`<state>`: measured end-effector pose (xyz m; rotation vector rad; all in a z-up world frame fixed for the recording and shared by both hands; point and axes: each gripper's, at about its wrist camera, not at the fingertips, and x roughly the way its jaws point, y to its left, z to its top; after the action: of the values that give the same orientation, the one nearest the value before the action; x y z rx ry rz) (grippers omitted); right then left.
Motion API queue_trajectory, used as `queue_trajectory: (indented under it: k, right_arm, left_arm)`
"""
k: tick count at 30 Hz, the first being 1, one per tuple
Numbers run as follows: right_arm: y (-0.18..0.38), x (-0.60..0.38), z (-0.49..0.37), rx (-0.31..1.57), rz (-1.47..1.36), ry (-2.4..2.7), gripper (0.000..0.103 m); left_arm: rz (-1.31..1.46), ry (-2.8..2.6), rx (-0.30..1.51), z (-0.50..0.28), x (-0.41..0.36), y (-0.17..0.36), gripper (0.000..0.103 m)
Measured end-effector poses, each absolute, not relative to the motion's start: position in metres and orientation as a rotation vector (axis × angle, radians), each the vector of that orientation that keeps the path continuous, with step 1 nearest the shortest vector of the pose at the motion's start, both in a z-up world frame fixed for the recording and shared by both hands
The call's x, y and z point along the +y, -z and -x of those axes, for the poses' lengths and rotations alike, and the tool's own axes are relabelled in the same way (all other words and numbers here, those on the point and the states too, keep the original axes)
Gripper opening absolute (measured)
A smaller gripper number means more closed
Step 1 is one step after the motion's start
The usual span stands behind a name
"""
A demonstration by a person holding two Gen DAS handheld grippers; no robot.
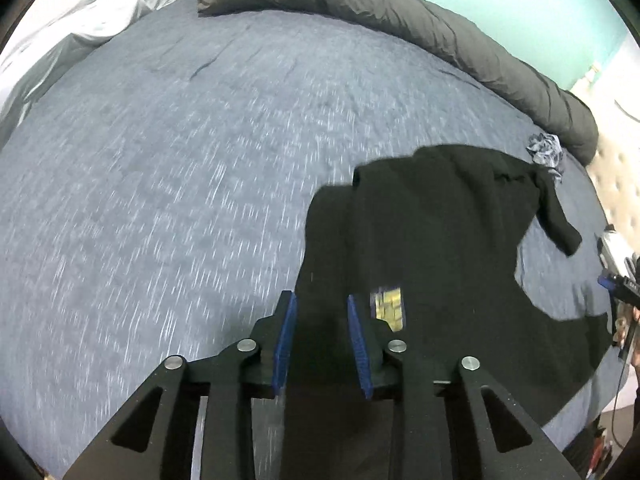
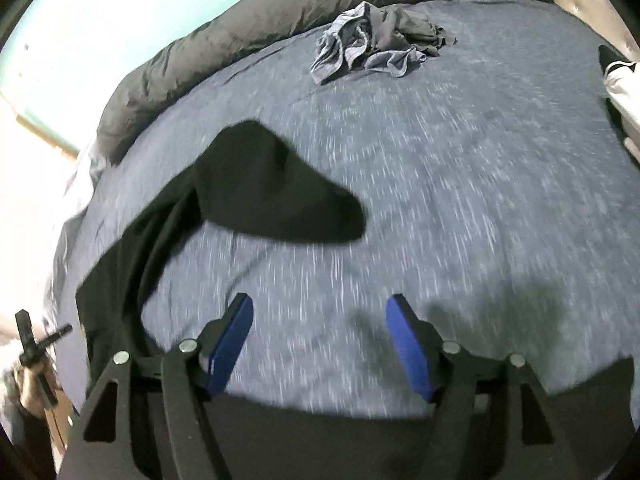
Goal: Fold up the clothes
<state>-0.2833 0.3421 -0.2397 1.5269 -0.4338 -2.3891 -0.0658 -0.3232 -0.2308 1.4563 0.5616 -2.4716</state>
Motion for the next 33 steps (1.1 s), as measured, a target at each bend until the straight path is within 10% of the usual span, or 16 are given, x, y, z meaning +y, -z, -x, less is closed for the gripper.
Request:
queue_trajectory:
  k: [10, 17, 33]
  right_arm:
    - [0.268, 0.298, 0.341, -0.227, -1.499, 2.385, 0.070]
    - [0.277, 0.283, 0.347, -0.140, -1.470, 2.365, 0.008]
    - [0.137, 0.399, 0.340, -0.074, -1.313, 2.610, 0.005]
  left_arm:
    - [-1.375, 2.488, 0.552, 0.100, -0.336, 0.236, 0.037]
    - [-1.373, 2.473, 0.540, 0.100, -0.338, 0.236, 0.037]
    - [-1.349, 2.466, 0.572, 0.093, -0.327, 0.218, 0.037]
